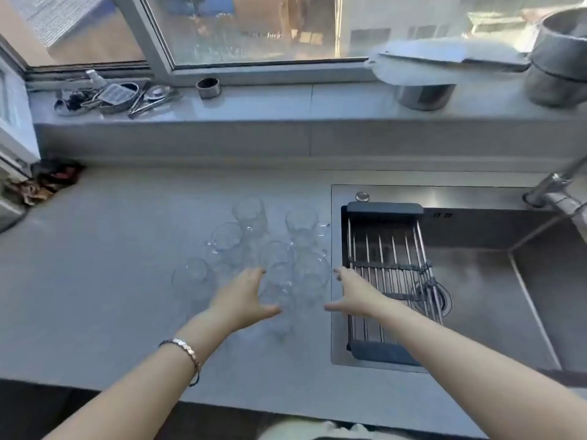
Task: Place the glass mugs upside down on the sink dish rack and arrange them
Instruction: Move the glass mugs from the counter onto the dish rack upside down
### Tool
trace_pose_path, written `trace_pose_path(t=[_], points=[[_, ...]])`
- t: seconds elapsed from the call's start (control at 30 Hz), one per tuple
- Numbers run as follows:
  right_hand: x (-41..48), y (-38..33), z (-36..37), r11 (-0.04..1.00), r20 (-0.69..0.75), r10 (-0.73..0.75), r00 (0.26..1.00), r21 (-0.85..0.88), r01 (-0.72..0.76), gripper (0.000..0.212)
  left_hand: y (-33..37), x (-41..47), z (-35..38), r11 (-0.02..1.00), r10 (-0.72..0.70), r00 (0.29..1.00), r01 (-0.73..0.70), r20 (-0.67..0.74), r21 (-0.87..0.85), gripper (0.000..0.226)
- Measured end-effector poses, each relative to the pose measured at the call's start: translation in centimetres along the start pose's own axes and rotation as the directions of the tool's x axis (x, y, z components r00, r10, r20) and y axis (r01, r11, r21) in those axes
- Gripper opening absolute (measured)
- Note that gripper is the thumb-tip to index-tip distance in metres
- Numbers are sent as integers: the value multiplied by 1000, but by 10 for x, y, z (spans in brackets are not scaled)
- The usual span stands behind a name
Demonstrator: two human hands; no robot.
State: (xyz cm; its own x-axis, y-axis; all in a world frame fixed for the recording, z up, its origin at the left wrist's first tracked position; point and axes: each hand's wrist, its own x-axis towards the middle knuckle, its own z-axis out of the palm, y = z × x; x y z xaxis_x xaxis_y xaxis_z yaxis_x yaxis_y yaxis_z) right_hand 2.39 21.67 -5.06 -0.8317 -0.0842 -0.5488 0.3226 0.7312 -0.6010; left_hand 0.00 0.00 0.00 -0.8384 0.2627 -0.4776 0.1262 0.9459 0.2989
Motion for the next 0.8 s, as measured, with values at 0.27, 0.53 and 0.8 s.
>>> trace_pose_path(t=[0.27, 0.53, 0.8], points=[[33, -11, 37, 904, -282, 91, 955, 426, 40, 83, -7, 18, 41, 998, 26, 998, -29, 51, 59, 87], [25, 5, 41, 773, -335, 187, 924, 630, 72, 69, -4, 14, 54, 965, 22, 995, -48, -100, -258, 89], [-45, 89, -44, 779, -303, 312, 901, 624, -60, 51, 73, 22, 37, 86, -144, 984, 122, 109, -989, 87]])
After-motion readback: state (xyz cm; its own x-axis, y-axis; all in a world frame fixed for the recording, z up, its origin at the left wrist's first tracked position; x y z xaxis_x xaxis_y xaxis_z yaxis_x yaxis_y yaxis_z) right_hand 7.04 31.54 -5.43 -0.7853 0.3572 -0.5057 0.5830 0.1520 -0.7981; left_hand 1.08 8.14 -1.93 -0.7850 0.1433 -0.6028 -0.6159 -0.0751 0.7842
